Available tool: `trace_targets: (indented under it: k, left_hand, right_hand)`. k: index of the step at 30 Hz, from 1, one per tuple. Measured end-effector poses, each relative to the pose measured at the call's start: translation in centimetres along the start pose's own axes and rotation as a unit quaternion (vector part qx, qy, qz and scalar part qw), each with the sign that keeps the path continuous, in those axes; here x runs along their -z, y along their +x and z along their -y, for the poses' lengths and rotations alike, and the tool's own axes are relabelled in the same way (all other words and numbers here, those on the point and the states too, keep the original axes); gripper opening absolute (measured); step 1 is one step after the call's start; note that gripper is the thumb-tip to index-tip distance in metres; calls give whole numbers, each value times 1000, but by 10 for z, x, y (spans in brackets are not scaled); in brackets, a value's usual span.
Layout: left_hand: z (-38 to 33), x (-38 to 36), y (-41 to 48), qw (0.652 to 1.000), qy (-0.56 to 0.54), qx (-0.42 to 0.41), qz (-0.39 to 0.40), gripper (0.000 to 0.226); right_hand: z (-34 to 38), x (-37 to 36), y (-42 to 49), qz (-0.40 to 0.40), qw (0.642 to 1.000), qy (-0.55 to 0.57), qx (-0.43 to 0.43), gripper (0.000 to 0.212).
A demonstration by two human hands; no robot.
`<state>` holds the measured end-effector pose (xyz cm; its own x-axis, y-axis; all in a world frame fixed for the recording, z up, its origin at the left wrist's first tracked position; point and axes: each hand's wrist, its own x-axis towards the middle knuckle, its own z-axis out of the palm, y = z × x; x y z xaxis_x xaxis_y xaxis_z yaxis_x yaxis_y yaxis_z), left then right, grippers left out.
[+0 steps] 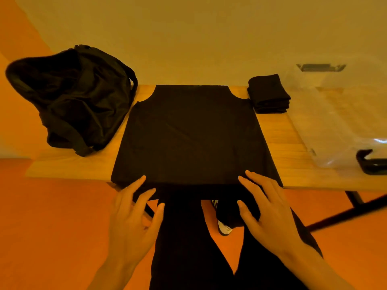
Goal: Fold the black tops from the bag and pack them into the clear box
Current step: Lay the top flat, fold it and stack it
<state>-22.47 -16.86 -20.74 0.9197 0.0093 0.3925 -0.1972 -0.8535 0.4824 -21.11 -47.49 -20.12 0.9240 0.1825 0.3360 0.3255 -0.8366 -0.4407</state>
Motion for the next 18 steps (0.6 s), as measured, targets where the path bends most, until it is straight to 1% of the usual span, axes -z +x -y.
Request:
trace_targets:
  k: [2, 3, 4, 6, 7, 9, 11, 13, 14, 15, 17, 18]
  left_hand:
    - [-3, -10, -22, 999, -23, 14, -21, 47]
    - [-2, -15, -29, 999, -22, 30, -26, 44]
    - [1, -19, -35, 998, -16, 45, -29, 43]
    - [9, -27, -43, 998, 1, 59, -32, 44]
    - [14, -30, -47, 997, 4, 63, -34, 46]
    - [21, -32, -51, 995, -6, 97, -33, 48]
    - [23, -34, -50, 982, -43, 181, -37, 54]
    - [28, -36, -41, 950, -112, 291, -35, 67]
    - [30, -36, -34, 931, -152, 330, -31, 73]
    - [31, -35, -28, 917, -193, 348, -31, 76]
    - [35, -34, -17, 894, -269, 356, -32, 75]
    - [38, -34, -14, 886, -293, 359, -25, 71]
  right_hand:
    - [-3, -1, -17, -38, 999, 18, -15, 41]
    - [-6, -1, -23, -43, 998, 28, -40, 36]
    - [-9, -1, -27, -43, 995, 44, -76, 34]
    - [-16, 2, -33, -40, 981, 80, -171, 37]
    - [-19, 4, -34, -38, 969, 96, -224, 40]
    - [-25, 8, -34, -24, 934, 148, -325, 55]
    - [-30, 9, -32, -5, 899, 202, -388, 72]
    - [-32, 8, -28, 10, 871, 252, -421, 76]
    - [-32, 7, -26, 16, 860, 271, -431, 72]
    - [-32, 4, -25, 22, 855, 284, -434, 63]
    - [-32, 3, -24, 33, 857, 288, -425, 31]
    - [-32, 3, -23, 35, 863, 286, -416, 23]
